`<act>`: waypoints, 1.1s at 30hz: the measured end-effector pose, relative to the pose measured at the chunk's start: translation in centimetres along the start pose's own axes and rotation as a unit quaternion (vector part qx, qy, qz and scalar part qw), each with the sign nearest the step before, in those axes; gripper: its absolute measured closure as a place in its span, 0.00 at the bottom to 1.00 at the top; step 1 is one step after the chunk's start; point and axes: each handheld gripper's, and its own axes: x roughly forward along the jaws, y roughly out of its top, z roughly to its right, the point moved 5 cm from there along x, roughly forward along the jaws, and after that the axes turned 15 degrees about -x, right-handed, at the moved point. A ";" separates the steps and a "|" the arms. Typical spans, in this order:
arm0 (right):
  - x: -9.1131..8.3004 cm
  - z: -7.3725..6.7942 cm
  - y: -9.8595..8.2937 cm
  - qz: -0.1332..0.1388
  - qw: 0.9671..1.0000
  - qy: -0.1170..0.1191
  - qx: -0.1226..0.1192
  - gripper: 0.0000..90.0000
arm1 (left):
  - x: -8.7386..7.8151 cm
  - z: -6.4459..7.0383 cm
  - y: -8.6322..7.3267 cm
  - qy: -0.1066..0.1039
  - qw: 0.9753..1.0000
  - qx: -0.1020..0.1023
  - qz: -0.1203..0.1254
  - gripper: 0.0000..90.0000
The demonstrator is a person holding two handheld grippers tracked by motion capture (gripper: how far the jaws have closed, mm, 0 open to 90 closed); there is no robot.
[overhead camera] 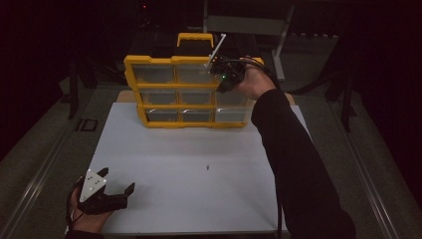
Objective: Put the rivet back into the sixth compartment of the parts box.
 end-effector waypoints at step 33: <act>1.7 -3.1 2.8 0.028 0.998 0.002 -0.048 0.17 | 0.0 0.0 0.0 0.000 1.000 0.000 -0.001 0.02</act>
